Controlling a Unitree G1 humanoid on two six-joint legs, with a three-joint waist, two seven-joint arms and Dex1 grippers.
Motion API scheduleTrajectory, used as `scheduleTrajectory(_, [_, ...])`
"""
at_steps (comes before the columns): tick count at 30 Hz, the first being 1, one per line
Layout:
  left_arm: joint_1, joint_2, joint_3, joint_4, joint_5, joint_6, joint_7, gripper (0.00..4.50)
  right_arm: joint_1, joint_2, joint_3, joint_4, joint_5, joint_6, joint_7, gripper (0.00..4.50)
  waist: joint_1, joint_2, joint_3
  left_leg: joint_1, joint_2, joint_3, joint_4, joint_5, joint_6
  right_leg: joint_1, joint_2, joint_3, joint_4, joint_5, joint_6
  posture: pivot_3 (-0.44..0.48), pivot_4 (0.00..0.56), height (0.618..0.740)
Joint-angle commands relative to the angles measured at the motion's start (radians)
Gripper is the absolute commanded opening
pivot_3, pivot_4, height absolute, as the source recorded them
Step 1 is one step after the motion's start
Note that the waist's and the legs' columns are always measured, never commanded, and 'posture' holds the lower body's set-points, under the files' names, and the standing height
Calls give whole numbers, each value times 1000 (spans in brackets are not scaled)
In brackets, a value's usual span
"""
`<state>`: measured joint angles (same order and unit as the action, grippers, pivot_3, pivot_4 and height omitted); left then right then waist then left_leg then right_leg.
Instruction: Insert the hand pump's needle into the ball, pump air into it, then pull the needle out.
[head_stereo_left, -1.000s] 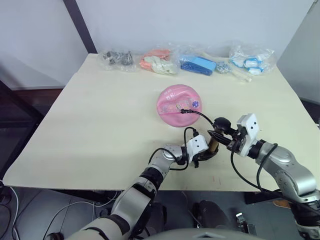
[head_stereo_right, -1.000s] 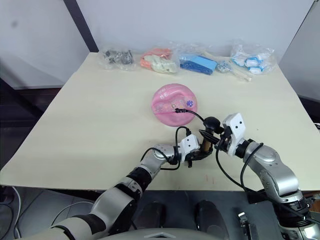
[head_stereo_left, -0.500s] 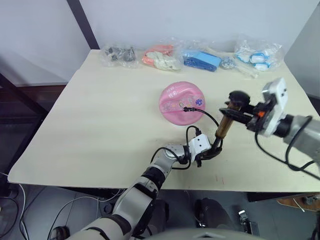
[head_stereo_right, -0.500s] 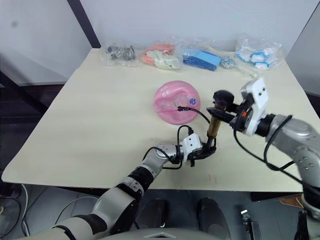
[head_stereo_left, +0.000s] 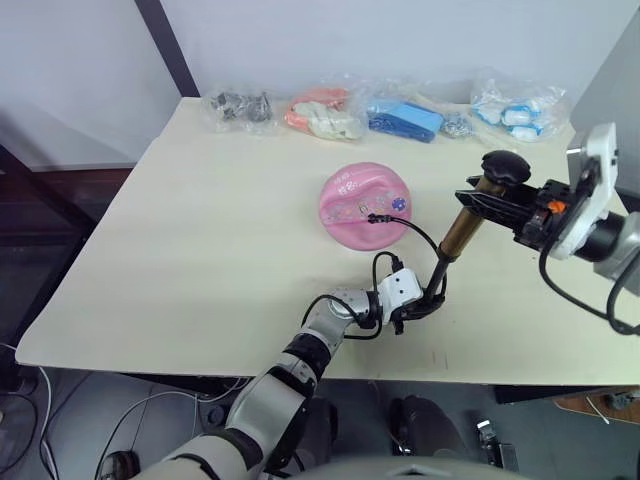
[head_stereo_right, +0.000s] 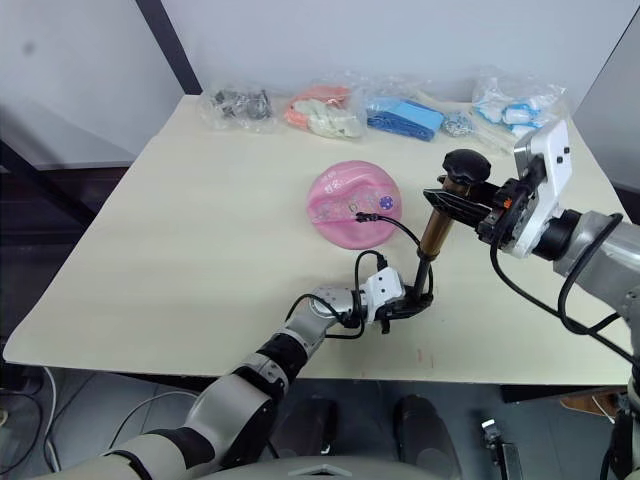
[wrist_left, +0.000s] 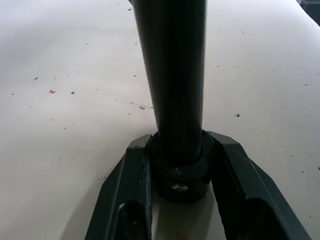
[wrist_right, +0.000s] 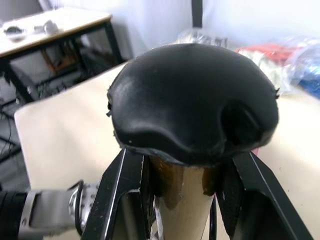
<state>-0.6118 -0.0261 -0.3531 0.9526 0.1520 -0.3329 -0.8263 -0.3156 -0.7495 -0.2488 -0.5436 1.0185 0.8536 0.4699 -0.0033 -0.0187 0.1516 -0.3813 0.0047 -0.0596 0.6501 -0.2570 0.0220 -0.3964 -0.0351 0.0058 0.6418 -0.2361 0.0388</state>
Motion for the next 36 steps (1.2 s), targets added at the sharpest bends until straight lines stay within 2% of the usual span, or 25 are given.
scheduleTrajectory(1, [41, 11, -35, 46, 37, 27, -20, 1125, 90, 31, 127, 47, -150, -68, 32, 1053, -2, -4, -3, 1, 1, -1, 0, 0, 0, 1, 1, -1, 0, 0, 0, 0, 150, 740])
scheduleTrajectory(7, [46, 19, -37, 27, 34, 35, -24, 1124, 229, 141, 388, 243, -428, -261, 116, 1053, -12, -9, -16, 3, 2, -1, -1, 0, 0, 2, 2, -1, 0, 0, -1, 0, 150, 740])
scheduleTrajectory(10, [42, 11, -40, 33, 38, 38, -15, 1124, 265, 198, 441, 345, -506, -332, 142, 1053, -13, -13, -23, 5, 2, -1, -1, 0, 0, 3, 3, 0, 0, 0, -1, 0, 150, 740])
scheduleTrajectory(14, [37, 1, -42, 40, 42, 41, -7, 1124, 289, 236, 444, 378, -554, -373, 168, 1053, -13, -13, -25, 9, 3, -1, -1, 0, 0, 7, 3, 0, 0, -1, -1, 0, 150, 740])
scheduleTrajectory(17, [29, -7, -43, 51, 44, 46, -1, 1124, 256, 215, 367, 269, -516, -331, 158, 1053, -12, -12, -24, 19, 4, -1, -4, -1, 0, 16, 2, -1, 0, -4, -7, 0, 150, 740])
scheduleTrajectory(20, [24, -14, -42, 49, 45, 53, -3, 1124, 199, 176, 274, 158, -440, -258, 146, 1053, -8, -5, -20, 18, 4, -3, -4, -1, 0, 16, 1, -3, -1, -5, -7, 0, 150, 740])
scheduleTrajectory(24, [19, -22, -42, 47, 45, 59, -5, 1124, 118, 138, 163, 45, -317, -135, 117, 1053, 3, 2, -13, 10, 1, -3, -3, 0, 0, 10, 0, -4, -1, -3, -2, 0, 150, 740])
scheduleTrajectory(26, [18, -26, -42, 46, 46, 60, -4, 1124, 77, 107, 107, -3, -253, -76, 104, 1053, 8, 5, -10, -2, -1, -3, -1, 0, 0, 0, -2, -3, 0, -1, -1, 0, 150, 740])
scheduleTrajectory(28, [19, -28, -43, 45, 45, 61, -4, 1124, 47, 87, 64, -28, -201, -31, 89, 1053, 15, 8, -6, -3, -3, -2, 0, 0, 0, -2, -3, -2, 0, 1, -4, 0, 150, 740])
scheduleTrajectory(36, [26, -35, -46, 40, 45, 64, 0, 1124, -101, -61, -137, -69, 51, 112, 22, 1053, 18, 4, 1, -4, -3, -2, 1, 0, 0, -2, -4, -3, -1, -1, 0, 0, 150, 740])
